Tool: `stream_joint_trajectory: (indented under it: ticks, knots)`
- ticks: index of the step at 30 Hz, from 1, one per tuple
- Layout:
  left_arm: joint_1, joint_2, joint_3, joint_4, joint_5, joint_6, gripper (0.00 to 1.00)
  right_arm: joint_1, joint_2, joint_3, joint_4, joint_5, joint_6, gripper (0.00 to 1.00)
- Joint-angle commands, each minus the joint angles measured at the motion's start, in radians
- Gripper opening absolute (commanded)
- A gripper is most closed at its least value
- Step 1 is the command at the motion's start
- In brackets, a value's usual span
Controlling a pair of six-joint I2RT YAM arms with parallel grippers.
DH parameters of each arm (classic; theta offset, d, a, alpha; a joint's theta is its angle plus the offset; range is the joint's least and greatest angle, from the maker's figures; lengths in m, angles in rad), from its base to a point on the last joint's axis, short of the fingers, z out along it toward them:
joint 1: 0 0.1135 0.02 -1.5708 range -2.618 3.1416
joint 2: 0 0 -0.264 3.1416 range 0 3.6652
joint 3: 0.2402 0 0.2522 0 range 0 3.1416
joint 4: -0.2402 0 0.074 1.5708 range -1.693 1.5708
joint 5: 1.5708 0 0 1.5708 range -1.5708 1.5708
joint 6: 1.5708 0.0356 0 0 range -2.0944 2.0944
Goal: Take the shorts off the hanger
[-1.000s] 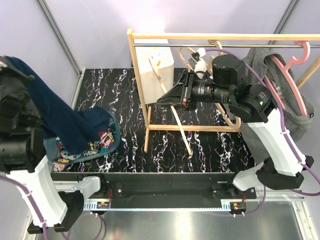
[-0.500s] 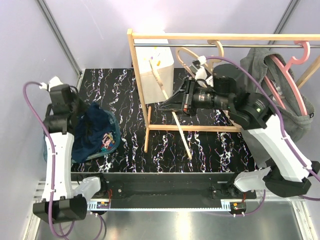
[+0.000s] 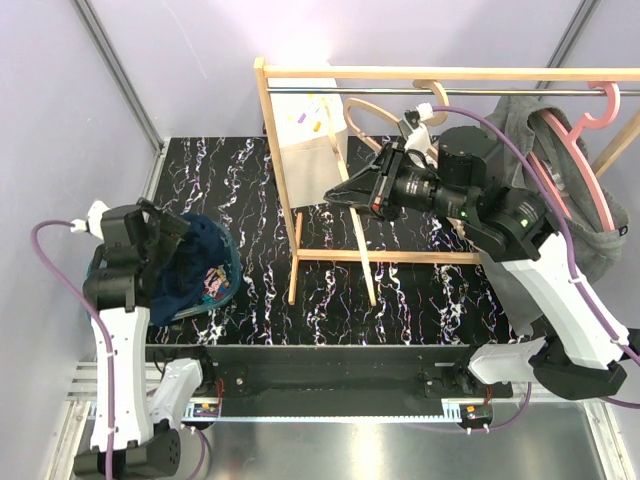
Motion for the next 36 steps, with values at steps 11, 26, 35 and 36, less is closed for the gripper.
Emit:
stream_joint_trajectory:
  ticks: [11, 26, 35, 36]
  knots:
    - [0.005, -0.201, 0.210, -0.098, 0.228, -0.065, 0.99, -0.024, 0.024, -0.014, 0.116, 0.146, 0.015, 0.00]
    - [0.005, -0.278, 0.207, -0.056, 0.501, -0.087, 0.98, -0.024, 0.055, 0.002, 0.117, 0.381, 0.035, 0.00]
    - [0.005, -0.290, 0.262, -0.058, 0.524, -0.061, 0.99, -0.023, 0.086, 0.020, 0.119, 0.428, 0.075, 0.00]
    - [0.005, -0.284, 0.267, -0.059, 0.527, -0.055, 0.99, -0.022, 0.089, 0.018, 0.119, 0.430, 0.076, 0.00]
